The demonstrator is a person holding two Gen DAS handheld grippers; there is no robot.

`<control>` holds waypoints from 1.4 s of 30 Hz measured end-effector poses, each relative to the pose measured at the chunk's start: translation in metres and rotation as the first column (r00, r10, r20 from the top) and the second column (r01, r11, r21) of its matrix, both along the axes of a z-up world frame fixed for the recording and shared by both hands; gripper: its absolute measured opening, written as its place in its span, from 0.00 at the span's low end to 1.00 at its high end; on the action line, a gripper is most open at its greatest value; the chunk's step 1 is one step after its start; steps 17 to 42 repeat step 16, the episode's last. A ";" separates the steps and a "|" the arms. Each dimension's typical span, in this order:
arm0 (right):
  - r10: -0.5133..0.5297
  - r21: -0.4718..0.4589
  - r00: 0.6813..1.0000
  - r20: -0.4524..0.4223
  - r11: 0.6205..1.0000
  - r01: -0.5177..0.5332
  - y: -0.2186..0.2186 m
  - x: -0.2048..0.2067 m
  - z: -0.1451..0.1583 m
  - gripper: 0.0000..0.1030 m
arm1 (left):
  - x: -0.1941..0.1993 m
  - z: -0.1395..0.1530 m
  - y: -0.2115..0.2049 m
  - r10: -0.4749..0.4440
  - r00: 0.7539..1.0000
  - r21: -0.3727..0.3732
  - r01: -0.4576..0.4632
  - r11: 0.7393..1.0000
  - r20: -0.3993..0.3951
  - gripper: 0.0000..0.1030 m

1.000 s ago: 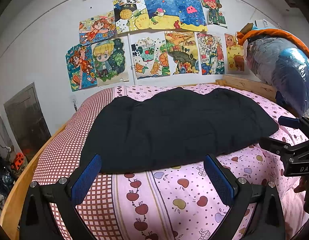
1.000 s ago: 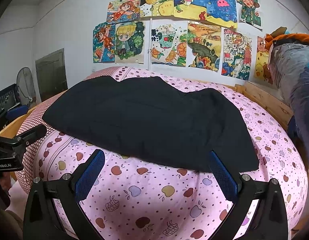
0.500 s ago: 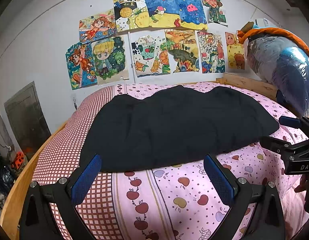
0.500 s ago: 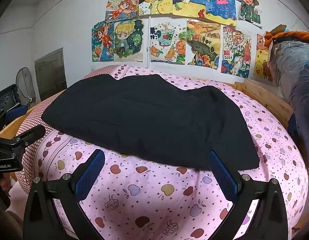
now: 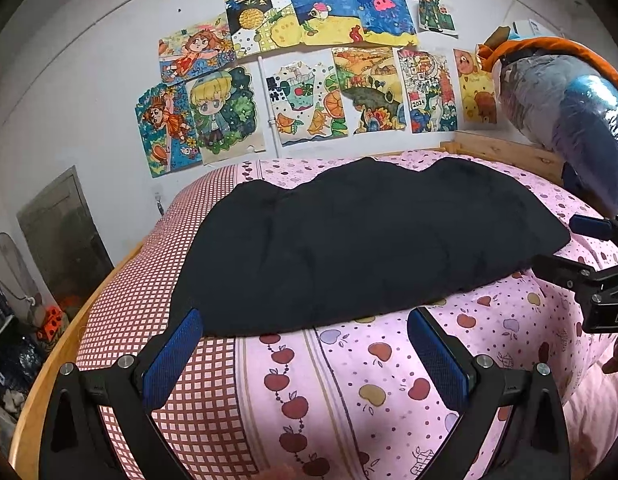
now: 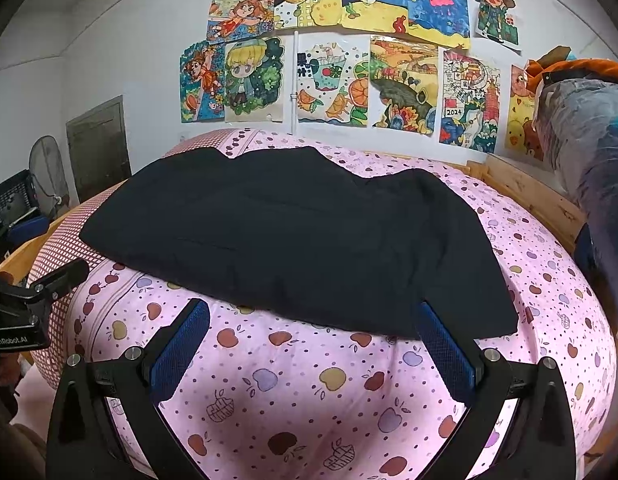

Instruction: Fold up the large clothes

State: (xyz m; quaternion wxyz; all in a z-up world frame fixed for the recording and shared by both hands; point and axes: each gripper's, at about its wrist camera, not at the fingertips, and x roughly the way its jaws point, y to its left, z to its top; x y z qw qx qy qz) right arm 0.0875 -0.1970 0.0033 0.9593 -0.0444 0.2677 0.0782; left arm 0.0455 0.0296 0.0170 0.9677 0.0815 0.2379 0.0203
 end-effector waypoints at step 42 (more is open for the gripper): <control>0.002 -0.001 1.000 -0.001 1.000 -0.002 0.000 0.000 0.000 0.98 | -0.004 0.003 -0.004 -0.022 1.000 0.023 0.021 0.999 0.012 1.00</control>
